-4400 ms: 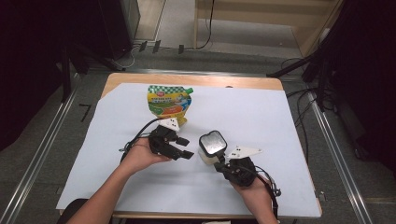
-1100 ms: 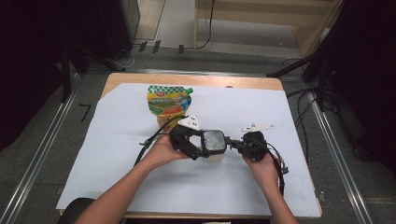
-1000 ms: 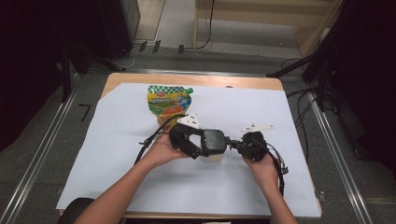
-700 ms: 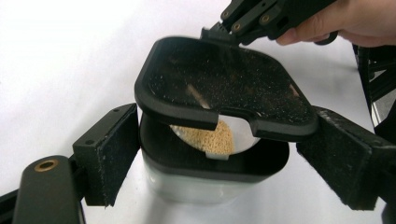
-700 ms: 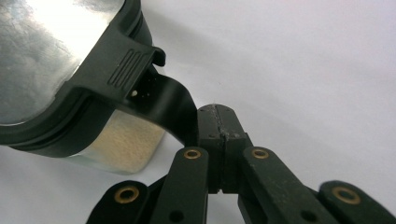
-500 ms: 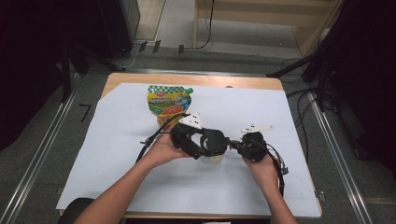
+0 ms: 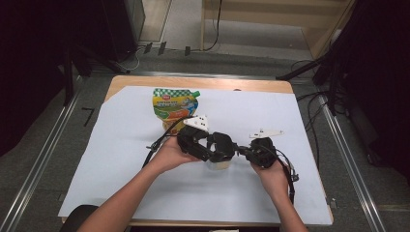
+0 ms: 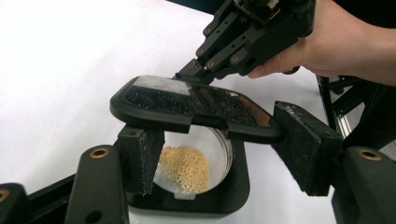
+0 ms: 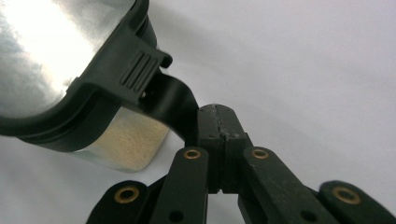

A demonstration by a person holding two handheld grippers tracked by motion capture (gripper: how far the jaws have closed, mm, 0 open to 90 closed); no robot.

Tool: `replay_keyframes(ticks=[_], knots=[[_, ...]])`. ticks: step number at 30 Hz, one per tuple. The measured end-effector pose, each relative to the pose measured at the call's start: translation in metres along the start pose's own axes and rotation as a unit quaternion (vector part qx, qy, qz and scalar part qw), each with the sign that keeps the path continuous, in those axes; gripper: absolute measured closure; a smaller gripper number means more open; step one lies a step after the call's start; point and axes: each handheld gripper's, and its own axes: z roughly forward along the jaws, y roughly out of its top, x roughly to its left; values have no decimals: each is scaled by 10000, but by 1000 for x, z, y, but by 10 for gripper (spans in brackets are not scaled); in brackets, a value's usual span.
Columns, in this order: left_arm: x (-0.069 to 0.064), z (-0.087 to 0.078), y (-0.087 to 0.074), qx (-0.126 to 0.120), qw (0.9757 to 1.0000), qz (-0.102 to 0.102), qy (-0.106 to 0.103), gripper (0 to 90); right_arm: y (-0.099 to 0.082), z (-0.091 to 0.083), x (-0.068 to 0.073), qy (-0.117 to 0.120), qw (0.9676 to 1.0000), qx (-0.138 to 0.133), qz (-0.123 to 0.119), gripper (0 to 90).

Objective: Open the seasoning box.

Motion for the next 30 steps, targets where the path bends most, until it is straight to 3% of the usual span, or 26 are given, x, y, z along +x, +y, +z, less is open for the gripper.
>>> replay_keyframes(ticks=[7,14,21,23,30], knots=[[-3,-1,4,146,9999,-83,-26,436,-1,-2,1,-8,10000,-14,-54,900],[-8,-5,12,253,9993,-161,-202,599,-3,-5,1,25,10000,-6,-74,900],[-9,-3,20,459,9982,-242,-291,662,-4,-7,2,52,9999,-20,-85,900],[-9,-2,26,518,9975,-235,-415,697,-5,-6,1,98,9999,-48,-65,900],[-9,5,36,492,9972,-148,-548,772,-5,-7,1,102,9999,-52,-74,900]])
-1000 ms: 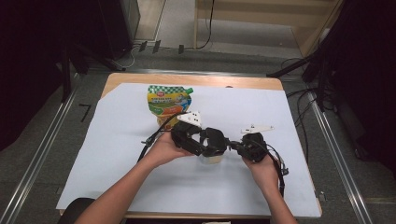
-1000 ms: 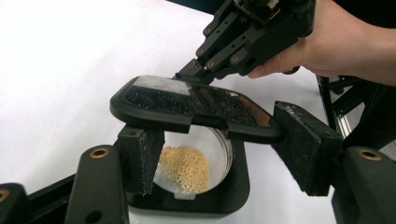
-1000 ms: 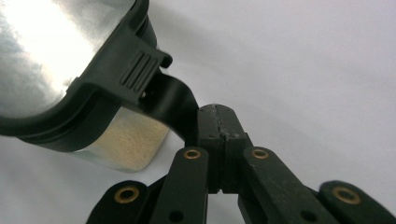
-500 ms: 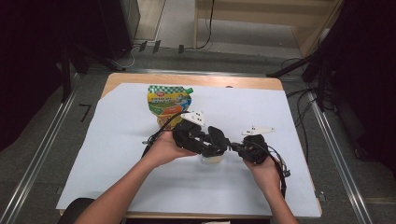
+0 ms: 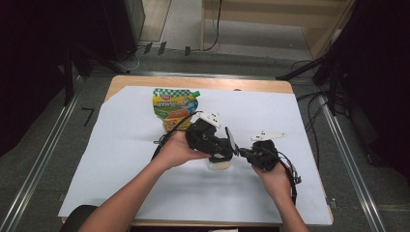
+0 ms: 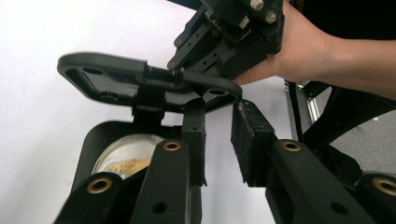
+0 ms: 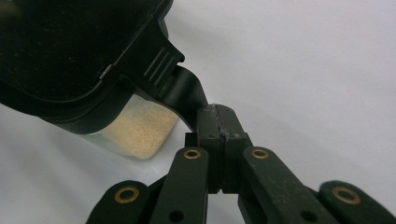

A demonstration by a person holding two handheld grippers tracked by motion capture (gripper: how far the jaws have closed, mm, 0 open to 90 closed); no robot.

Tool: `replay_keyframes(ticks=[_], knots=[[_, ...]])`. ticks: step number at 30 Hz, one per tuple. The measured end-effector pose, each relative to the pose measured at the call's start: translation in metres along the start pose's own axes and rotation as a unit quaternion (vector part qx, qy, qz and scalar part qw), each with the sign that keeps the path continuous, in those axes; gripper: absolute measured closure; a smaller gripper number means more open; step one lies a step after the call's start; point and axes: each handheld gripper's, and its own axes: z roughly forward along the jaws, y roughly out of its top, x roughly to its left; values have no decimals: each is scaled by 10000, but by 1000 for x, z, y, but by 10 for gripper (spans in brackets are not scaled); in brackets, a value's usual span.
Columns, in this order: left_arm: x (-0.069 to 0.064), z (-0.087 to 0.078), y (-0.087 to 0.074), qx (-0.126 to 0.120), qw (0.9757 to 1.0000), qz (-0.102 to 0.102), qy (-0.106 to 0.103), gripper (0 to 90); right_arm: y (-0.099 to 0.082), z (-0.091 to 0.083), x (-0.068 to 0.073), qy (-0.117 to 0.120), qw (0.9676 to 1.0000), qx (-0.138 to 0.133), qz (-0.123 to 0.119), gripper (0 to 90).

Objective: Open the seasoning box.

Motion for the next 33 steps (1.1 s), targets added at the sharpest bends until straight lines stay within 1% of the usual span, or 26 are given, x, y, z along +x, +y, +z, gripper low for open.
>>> replay_keyframes(ticks=[1,3,6,9,12,15,19,21,24,26,28,29,30,32,33], knots=[[1,1,2,1,10000,5,-39,776,0,0,0,3,10000,-1,4,900],[1,4,5,3,10000,-4,-51,784,0,0,0,33,10000,-5,32,900],[2,6,9,52,10000,70,-35,785,0,0,0,17,10000,-28,28,900],[3,12,15,99,9999,30,-106,793,-1,0,1,15,10000,-30,25,900],[4,14,18,134,9998,59,-124,792,-1,0,1,3,10000,-30,25,900],[7,17,20,125,9997,-4,-190,793,-1,0,1,2,10000,-26,44,900],[8,19,19,116,9997,-50,-201,797,-1,0,1,15,10000,-45,57,900],[8,19,19,136,9997,-40,-178,797,-1,1,1,29,10000,-45,64,900],[8,17,17,86,9998,-89,-176,776,0,0,1,51,10000,-57,53,900],[9,12,15,25,9998,-149,-115,753,0,-1,1,85,9999,-89,35,900],[9,10,15,5,9998,-152,-94,737,0,-2,1,76,9999,-102,27,900],[11,5,13,-61,9998,-190,-11,728,-1,-4,2,83,9999,-95,5,900],[11,5,13,-61,9998,-190,-11,723,-1,-4,2,83,9999,-95,5,900],[14,1,11,-112,9992,-370,-113,709,-2,-7,3,110,9999,-108,28,900],[15,-1,10,-127,9991,-396,-108,694,-4,-10,4,121,9998,-122,41,900]])
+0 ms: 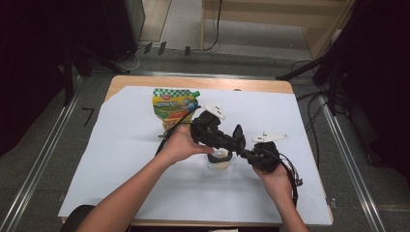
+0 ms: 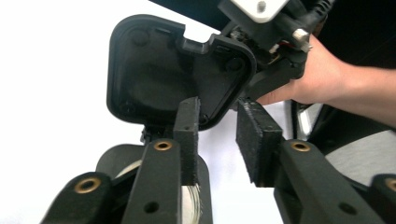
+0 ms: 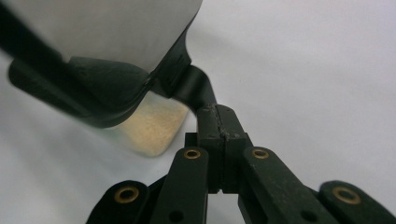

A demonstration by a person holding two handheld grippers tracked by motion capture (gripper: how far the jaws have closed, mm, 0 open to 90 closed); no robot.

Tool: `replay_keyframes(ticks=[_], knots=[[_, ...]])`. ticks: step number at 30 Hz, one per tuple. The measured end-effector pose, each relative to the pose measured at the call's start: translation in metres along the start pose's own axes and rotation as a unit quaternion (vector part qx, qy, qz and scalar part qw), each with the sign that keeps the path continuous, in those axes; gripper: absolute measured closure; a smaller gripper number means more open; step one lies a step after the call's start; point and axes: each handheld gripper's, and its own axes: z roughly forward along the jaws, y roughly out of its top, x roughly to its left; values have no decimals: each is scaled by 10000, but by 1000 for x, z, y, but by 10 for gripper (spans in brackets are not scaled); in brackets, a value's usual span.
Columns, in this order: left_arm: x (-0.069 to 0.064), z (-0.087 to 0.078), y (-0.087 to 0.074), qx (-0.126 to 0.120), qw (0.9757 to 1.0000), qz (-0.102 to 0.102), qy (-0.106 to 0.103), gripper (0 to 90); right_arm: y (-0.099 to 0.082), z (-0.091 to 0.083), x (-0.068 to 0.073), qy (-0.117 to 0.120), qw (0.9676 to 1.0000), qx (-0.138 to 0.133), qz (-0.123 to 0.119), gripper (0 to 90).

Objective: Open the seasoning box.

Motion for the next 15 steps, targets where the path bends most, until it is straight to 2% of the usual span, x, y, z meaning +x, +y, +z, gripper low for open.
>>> replay_keyframes(ticks=[4,5,7,9,11,15], knots=[[1,-7,-6,-2,9999,22,107,620,-6,-10,7,31,10000,-47,-36,900],[1,-8,-7,18,9999,-8,122,578,-8,-15,10,87,9999,-115,-15,868],[1,-12,-10,10,9999,22,163,570,-9,-17,11,111,9998,-153,-36,850],[1,-16,-14,-15,9998,-9,213,533,-13,-20,16,100,9997,-224,-96,794],[0,-22,-16,96,9994,-46,315,504,-17,-20,21,201,9995,-232,-91,728],[0,-32,-20,-27,9994,-79,339,483,-20,-19,26,369,9991,-189,-101,681]])
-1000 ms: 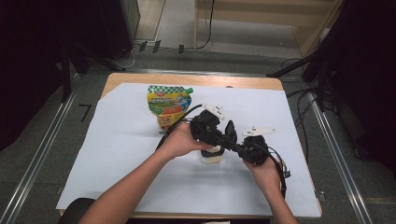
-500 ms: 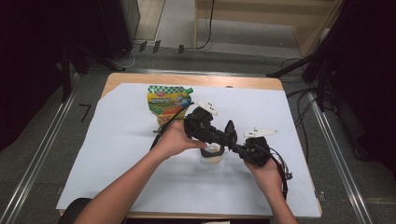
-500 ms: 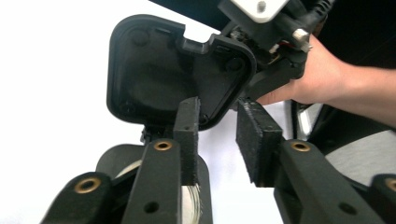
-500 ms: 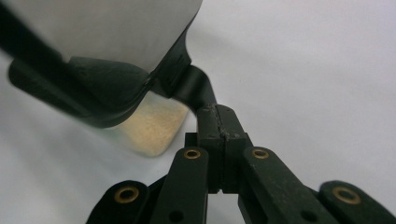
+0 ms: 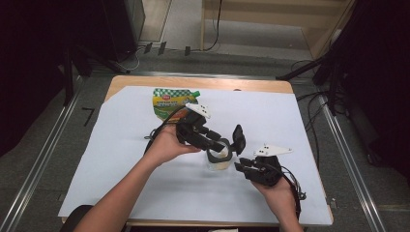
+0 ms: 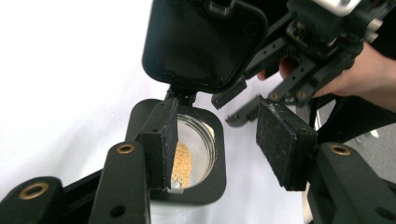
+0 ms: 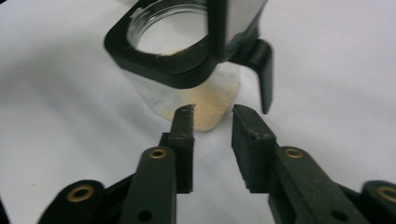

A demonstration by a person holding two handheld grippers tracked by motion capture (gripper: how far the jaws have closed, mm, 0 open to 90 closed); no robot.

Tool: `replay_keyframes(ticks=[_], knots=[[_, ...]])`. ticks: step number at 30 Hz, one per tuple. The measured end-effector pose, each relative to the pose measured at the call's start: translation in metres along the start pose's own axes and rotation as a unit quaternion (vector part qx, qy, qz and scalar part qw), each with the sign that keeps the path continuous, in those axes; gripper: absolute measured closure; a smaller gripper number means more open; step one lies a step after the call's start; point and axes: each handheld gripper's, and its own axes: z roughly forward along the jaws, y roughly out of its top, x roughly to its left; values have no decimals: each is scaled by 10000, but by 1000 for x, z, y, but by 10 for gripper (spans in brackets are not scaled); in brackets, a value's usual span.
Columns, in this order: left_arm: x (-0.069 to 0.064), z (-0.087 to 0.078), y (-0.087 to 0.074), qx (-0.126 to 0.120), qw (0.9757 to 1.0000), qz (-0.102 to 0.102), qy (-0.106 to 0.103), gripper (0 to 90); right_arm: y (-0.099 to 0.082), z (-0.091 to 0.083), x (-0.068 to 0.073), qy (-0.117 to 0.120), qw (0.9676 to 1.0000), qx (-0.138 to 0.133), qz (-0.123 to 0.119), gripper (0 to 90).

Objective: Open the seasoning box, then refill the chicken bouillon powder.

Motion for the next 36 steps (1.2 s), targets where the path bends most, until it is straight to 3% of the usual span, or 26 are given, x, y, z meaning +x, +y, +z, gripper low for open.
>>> replay_keyframes(ticks=[1,7,23,32,36], knots=[[0,-3,-1,-13,10000,-24,27,474,-1,1,1,157,9999,-40,-15,654],[4,-23,-12,-83,9997,-127,210,459,0,0,3,303,9994,-119,-64,618],[21,-75,-37,-254,9969,-458,592,463,6,-1,4,324,9990,-5,-313,554],[27,-101,-48,-390,9941,-608,806,464,9,3,9,440,9978,93,-495,550],[30,-115,-54,-531,9915,-777,893,464,10,5,13,521,9968,137,-594,553]])
